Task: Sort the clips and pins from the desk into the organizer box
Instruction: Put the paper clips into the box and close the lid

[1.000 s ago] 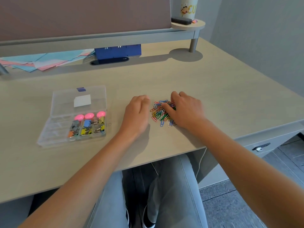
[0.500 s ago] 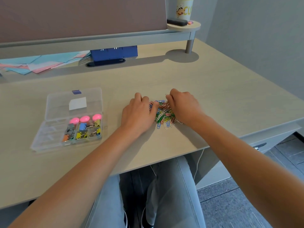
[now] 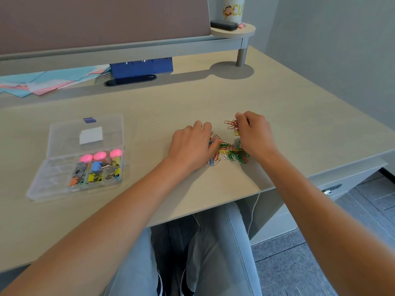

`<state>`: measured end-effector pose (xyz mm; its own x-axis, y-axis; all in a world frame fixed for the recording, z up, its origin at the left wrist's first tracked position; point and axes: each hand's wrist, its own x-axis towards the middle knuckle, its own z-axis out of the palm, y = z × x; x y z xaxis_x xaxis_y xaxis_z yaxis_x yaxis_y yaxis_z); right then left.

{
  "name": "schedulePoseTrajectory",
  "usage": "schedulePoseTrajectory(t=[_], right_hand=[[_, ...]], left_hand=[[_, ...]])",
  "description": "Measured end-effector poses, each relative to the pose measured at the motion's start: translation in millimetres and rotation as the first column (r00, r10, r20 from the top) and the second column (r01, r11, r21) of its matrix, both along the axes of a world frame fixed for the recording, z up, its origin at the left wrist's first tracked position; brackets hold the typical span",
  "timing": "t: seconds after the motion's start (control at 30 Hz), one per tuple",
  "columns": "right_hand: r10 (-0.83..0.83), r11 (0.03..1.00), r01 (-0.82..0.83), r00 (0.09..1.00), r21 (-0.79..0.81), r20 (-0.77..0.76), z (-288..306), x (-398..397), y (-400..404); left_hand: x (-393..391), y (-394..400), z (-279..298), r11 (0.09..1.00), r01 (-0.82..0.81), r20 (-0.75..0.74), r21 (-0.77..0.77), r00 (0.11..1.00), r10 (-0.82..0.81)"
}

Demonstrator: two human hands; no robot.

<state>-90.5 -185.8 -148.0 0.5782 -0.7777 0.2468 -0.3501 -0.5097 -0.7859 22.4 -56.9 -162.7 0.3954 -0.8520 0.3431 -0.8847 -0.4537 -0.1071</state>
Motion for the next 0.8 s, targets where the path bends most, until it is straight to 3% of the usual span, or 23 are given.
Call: schedulePoseTrajectory(t=[0.27,0.37,0.53,0.8], right_hand=[[0.019,0.999,-0.019,1.0,0.039,0.014,2,-2,0],[0.021,0.999,-0.021,1.0,0.041,0.017,5,0,4],[0.042,0.998,-0.043,0.999,0.048,0.026,12,6,16],[0.11,0.992,-0.112,0.993,0.062,0.03,14,25,44]], left_hand=[[11,-9,2,0.995,0.058,0.11,0.078,0.992,-0.066],[14,-9,4,0.997,0.049,0.085,0.067,0.995,-0.055],[26,-5,2,0.992,-0.004,-0.167,-0.129,0.986,-0.018],[51,28,16,0.944,-0.113,-0.485,-0.311,0.873,-0.055]])
